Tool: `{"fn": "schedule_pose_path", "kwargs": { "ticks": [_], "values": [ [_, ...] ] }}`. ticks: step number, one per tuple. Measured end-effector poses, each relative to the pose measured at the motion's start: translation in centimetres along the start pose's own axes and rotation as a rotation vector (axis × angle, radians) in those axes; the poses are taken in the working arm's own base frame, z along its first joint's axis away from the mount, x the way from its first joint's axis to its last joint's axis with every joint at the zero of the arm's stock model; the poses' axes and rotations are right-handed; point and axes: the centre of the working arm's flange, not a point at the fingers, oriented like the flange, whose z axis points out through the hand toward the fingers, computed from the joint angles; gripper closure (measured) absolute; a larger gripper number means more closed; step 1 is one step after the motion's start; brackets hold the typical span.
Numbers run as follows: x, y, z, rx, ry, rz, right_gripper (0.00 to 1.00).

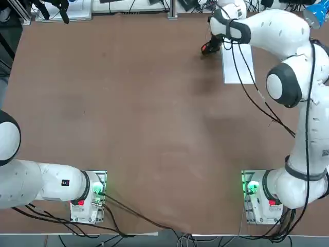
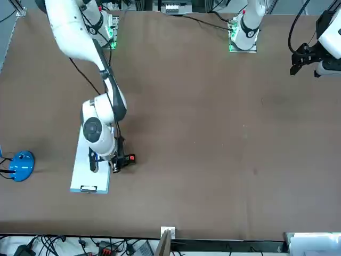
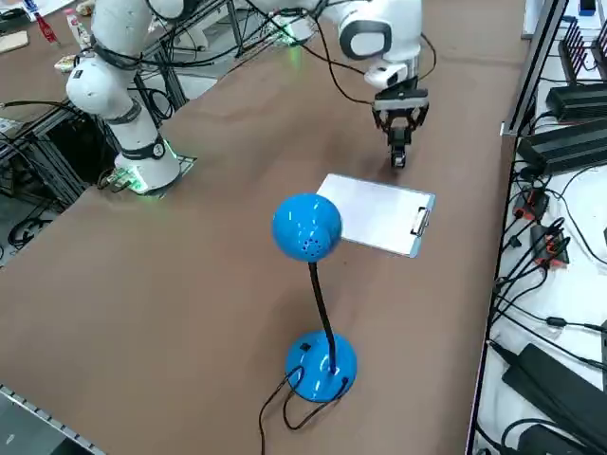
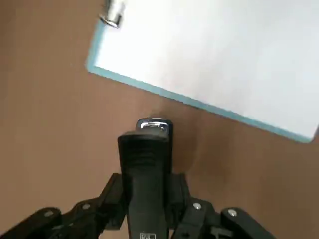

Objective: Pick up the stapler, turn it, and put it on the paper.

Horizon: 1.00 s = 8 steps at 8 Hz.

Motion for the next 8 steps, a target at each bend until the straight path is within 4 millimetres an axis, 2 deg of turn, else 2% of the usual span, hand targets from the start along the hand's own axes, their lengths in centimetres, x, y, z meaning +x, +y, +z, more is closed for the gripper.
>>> {"fn": "schedule_pose_path", "kwargs": {
  "ticks": [1, 3, 5, 8],
  "values": [
    [1.0, 0.2, -2.4, -0.005, 0.000, -0.065, 0.59],
    [1.8, 0.9, -4.8, -0.047, -0.006, -0.285, 0.59],
    [3.5, 1.9, -5.0, -0.117, -0.030, -0.518, 0.59],
    [6.8, 3.3, -4.0, -0.148, -0.071, -0.863, 0.59]
  ]
}}
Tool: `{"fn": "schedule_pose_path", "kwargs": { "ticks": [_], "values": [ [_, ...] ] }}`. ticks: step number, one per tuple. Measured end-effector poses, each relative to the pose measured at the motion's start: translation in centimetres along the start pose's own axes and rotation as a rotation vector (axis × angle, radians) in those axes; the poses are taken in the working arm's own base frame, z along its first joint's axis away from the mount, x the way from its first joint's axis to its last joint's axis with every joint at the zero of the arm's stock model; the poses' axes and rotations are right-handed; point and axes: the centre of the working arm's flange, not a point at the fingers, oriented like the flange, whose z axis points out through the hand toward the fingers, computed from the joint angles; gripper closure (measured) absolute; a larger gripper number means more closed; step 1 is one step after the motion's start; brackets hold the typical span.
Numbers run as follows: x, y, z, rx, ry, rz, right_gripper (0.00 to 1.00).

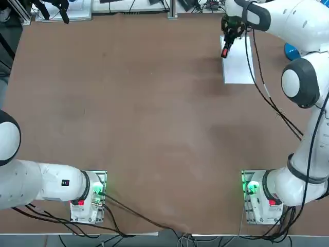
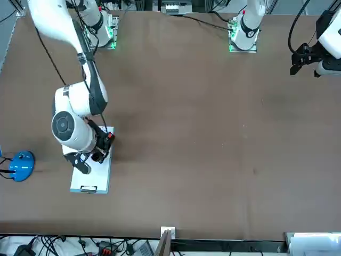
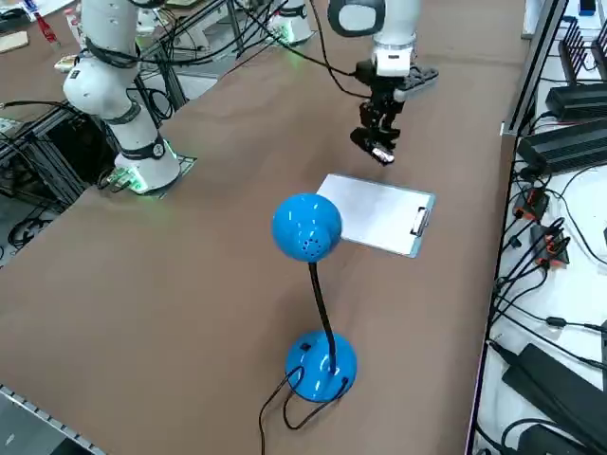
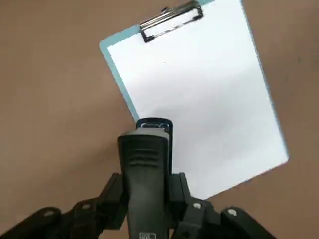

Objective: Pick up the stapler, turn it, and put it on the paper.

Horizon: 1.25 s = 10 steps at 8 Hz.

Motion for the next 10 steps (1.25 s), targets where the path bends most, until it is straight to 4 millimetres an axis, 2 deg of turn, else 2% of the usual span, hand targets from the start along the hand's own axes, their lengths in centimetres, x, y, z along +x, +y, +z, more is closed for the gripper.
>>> {"fn": "schedule_pose_path", "kwargs": {
  "ticks": [2, 4, 5, 6, 8, 10],
  "values": [
    [1.2, 2.6, 0.7, 0.009, 0.010, -0.182, 0.59],
    [2.6, 6.6, 3.0, 0.062, 0.072, -0.309, 0.59],
    [2.6, 8.5, 4.5, 0.077, 0.086, -0.340, 0.59],
    [2.3, 9.6, 5.5, 0.077, 0.083, -0.357, 0.59],
    [2.1, 10.6, 6.8, 0.085, 0.098, -0.386, 0.59],
    [2.1, 10.7, 7.4, 0.101, 0.138, -0.393, 0.59]
  ]
}}
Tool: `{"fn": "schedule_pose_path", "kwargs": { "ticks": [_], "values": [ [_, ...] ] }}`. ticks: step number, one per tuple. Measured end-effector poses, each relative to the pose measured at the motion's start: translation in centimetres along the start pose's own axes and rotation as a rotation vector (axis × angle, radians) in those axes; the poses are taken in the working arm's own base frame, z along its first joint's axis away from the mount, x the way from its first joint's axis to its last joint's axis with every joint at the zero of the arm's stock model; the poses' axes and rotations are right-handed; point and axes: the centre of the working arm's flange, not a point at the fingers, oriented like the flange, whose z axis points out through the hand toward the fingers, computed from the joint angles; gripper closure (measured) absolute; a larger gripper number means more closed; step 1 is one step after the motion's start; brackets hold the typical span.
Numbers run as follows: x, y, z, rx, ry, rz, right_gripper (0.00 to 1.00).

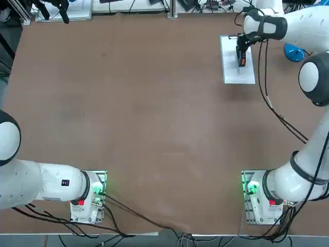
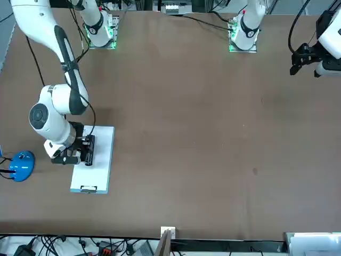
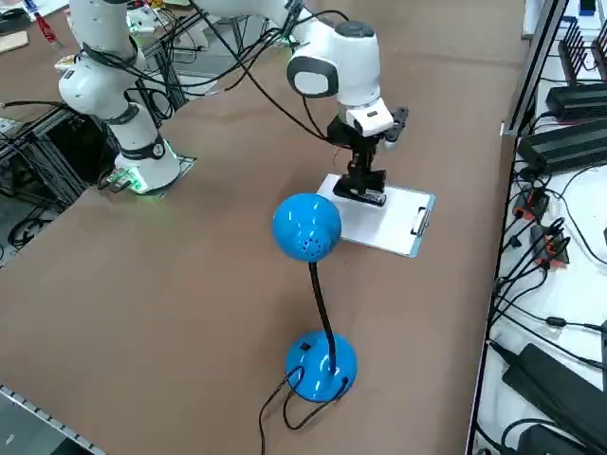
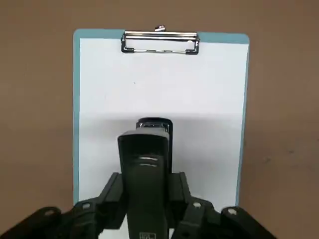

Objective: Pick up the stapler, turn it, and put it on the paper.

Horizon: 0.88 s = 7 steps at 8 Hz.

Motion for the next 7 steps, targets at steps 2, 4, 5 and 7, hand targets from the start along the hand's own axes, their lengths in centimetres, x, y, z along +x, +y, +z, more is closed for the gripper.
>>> {"fn": "schedule_pose_path", "kwargs": {
  "ticks": [2, 4, 5, 7],
  "values": [
    [-0.6, 0.2, 1.2, 0.001, 0.027, -0.014, 0.59],
    [-0.9, 0.5, 1.9, 0.003, 0.025, -0.016, 0.59],
    [-0.9, 0.6, 2.0, 0.010, 0.025, -0.007, 0.59],
    [-1.1, 0.5, 2.2, 0.019, 0.019, -0.006, 0.59]
  ]
}}
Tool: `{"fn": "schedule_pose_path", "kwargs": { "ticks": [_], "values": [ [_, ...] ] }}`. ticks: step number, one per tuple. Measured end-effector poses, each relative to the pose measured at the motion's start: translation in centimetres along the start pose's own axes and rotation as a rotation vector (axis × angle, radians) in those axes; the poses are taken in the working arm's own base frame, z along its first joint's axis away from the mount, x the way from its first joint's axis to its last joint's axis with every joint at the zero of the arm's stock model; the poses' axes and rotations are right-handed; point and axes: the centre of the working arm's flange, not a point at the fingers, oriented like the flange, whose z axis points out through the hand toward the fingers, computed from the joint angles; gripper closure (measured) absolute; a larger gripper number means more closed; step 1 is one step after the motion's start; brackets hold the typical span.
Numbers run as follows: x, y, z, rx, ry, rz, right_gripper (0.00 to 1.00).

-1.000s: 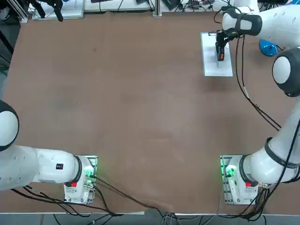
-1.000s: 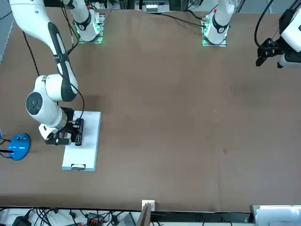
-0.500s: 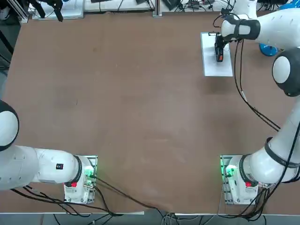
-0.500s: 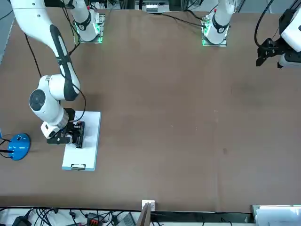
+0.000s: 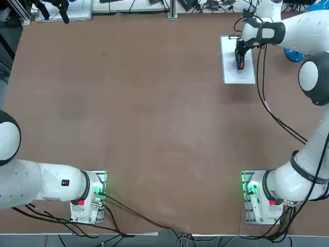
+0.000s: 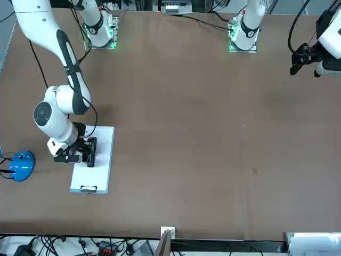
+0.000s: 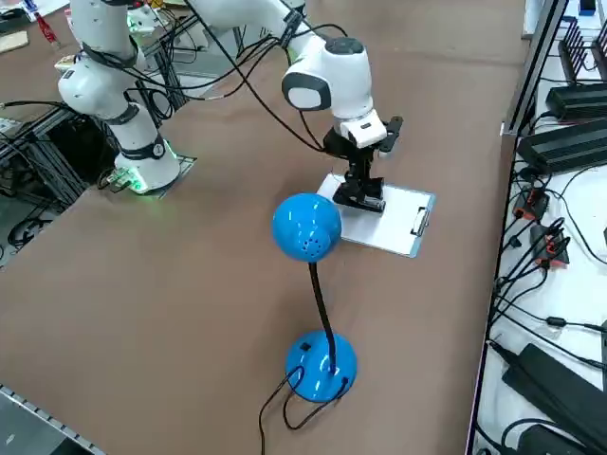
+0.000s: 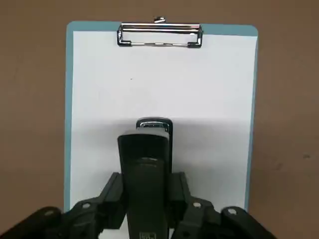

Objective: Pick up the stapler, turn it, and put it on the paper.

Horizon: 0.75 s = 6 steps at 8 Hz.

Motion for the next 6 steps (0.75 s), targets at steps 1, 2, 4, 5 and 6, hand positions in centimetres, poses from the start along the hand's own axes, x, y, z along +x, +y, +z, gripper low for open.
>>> {"fn": "schedule_pose_path", "kwargs": {
  "ticks": [1, 2, 4, 5, 6],
  "values": [
    [-0.1, -0.1, 0.2, 0.001, -0.003, -0.011, 0.59],
    [-0.1, -0.2, 0.5, 0.002, -0.006, -0.021, 0.59],
    [-0.2, -0.2, 0.9, 0.002, -0.010, -0.035, 0.59],
    [-0.2, -0.1, 1.1, 0.002, -0.011, -0.044, 0.59],
    [-0.3, -0.1, 1.3, 0.001, -0.013, -0.047, 0.59]
  ]
}}
